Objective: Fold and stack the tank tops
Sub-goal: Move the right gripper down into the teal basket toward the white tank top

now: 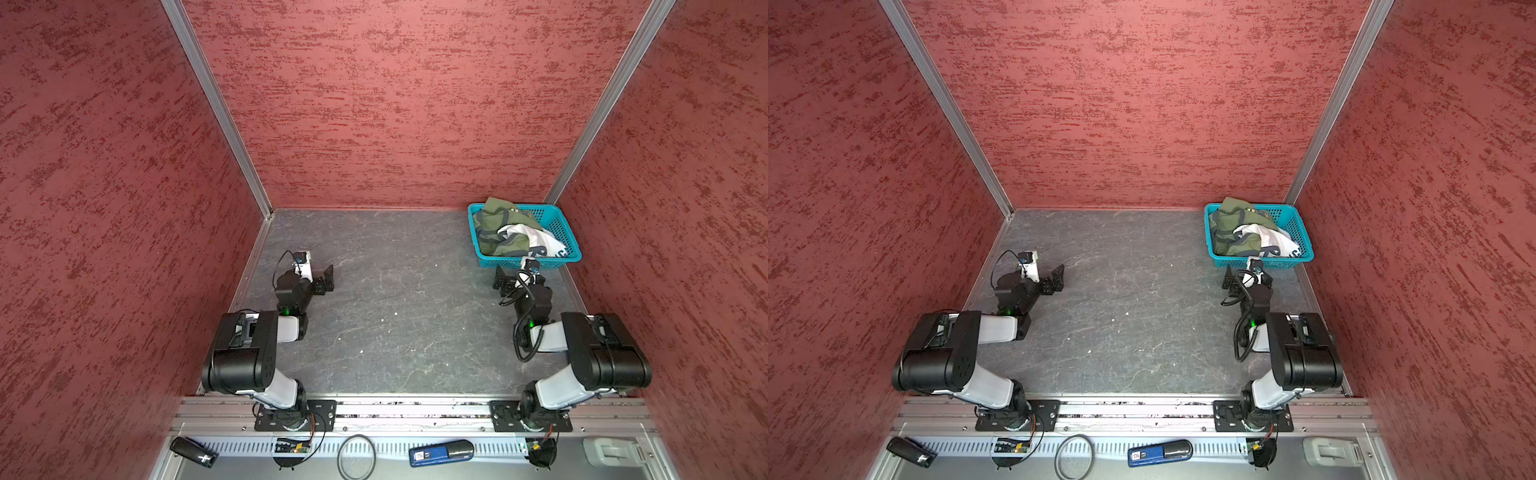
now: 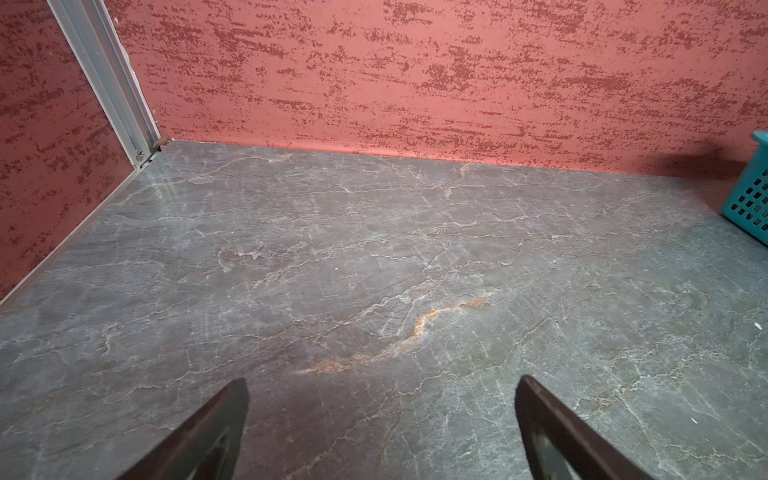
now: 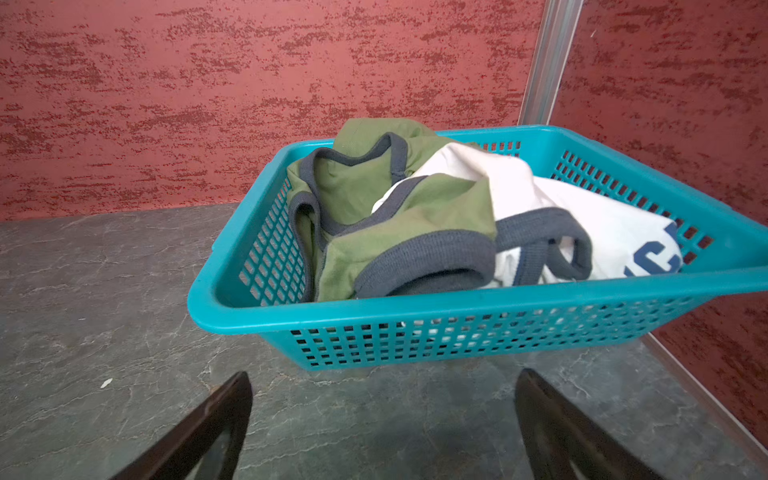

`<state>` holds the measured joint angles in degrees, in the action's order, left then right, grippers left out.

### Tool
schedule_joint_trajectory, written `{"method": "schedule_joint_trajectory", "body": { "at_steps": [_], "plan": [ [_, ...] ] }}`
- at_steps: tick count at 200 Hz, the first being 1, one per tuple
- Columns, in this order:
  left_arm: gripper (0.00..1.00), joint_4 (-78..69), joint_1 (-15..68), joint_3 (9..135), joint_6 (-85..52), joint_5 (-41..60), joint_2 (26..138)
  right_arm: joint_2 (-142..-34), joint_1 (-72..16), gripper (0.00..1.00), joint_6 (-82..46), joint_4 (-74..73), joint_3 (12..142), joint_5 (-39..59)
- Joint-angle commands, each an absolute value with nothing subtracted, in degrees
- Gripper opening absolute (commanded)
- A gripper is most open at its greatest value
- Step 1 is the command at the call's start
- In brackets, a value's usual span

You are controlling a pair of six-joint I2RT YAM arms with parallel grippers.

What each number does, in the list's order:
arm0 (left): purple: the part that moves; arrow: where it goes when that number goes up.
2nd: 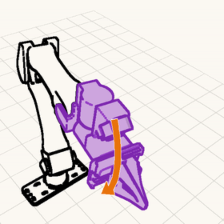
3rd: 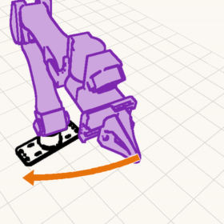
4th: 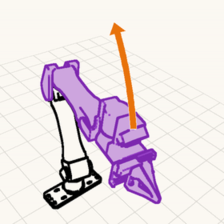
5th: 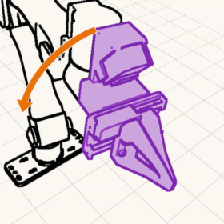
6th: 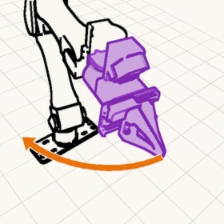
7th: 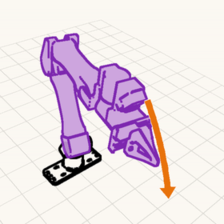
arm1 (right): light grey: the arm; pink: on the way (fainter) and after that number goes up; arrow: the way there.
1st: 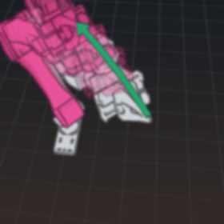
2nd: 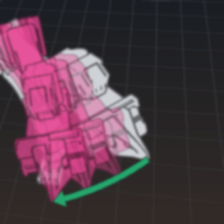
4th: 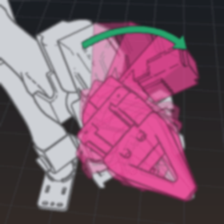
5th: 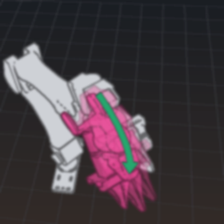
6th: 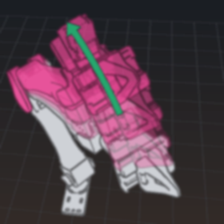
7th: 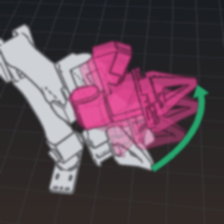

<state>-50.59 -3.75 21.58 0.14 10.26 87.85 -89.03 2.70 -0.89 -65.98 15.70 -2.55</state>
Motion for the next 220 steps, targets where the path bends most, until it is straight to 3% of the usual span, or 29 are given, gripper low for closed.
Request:
{"method": "schedule_joint_trajectory", "body": {
  "at_steps": [1,186,220],
  "plan": [
    [1.0,-51.2,-3.8,21.6,1.0,10.7,87.9,-88.7,3.0,0.99,-1.0,-65.9,16.3,-1.4],
    [1.0,-51.0,-4.1,21.8,0.7,10.7,87.9,-88.7,3.0,0.99,-1.0,-65.8,16.3,-1.4],
    [1.0,-44.8,-0.6,23.2,2.0,2.0,83.5,-86.9,3.0,0.99,0.7,-66.8,15.0,2.4]
  ]
}}
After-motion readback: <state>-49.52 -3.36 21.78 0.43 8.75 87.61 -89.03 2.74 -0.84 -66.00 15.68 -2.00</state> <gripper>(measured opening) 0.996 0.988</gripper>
